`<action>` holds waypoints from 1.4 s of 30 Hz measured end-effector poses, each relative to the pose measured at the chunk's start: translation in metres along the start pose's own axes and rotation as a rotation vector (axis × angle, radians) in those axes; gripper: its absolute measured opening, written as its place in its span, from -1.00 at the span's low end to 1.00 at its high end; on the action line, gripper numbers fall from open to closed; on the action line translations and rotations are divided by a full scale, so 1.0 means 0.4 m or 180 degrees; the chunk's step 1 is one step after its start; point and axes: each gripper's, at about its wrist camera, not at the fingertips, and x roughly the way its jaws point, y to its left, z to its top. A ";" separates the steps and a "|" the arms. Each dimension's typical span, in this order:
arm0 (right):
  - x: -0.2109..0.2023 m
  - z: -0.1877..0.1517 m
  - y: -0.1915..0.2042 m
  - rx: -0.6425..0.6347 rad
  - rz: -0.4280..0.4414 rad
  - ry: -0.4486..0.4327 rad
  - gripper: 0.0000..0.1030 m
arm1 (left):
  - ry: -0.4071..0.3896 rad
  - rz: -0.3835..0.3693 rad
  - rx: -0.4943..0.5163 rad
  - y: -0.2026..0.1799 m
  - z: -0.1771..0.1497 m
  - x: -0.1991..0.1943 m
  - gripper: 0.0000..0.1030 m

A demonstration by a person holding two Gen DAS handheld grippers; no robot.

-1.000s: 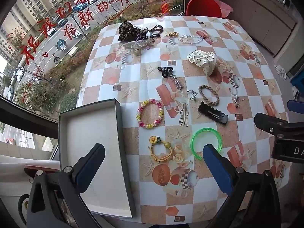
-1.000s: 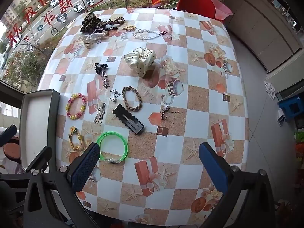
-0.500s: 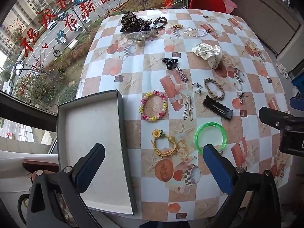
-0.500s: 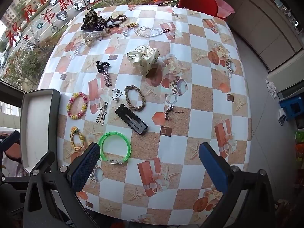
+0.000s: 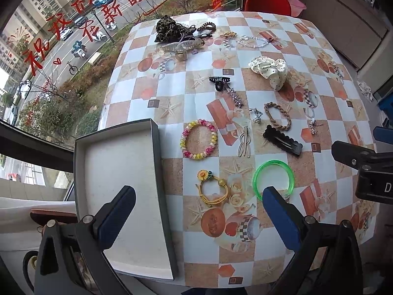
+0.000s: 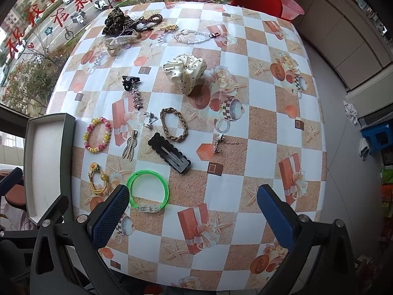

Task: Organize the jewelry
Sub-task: 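Move both tools toward the yellow cord hair tie and green bracelet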

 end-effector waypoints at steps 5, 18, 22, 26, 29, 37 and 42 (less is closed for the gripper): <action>0.008 0.000 0.003 -0.0016 -0.0003 0.0028 1.00 | 0.0018 -0.0002 -0.0011 0.002 -0.001 0.006 1.00; 0.011 0.002 0.005 -0.0025 -0.0009 0.0040 1.00 | 0.0032 0.0044 -0.0020 0.006 -0.003 0.011 1.00; 0.013 0.001 0.005 -0.0029 -0.0010 0.0037 1.00 | 0.0018 0.0052 -0.0012 0.006 -0.002 0.011 1.00; 0.015 0.001 0.006 -0.0029 -0.0008 0.0049 1.00 | 0.0029 0.0052 -0.0021 0.009 -0.004 0.009 1.00; 0.017 0.001 0.008 -0.0029 -0.0015 0.0054 1.00 | 0.0021 0.0064 -0.0040 0.013 -0.006 0.009 1.00; 0.026 -0.004 0.002 0.0000 -0.0017 0.0094 1.00 | 0.0054 0.0089 -0.0072 0.019 -0.012 0.017 1.00; 0.025 -0.006 -0.004 0.0037 -0.0020 0.0117 1.00 | 0.0058 0.0095 -0.0067 0.019 -0.014 0.018 1.00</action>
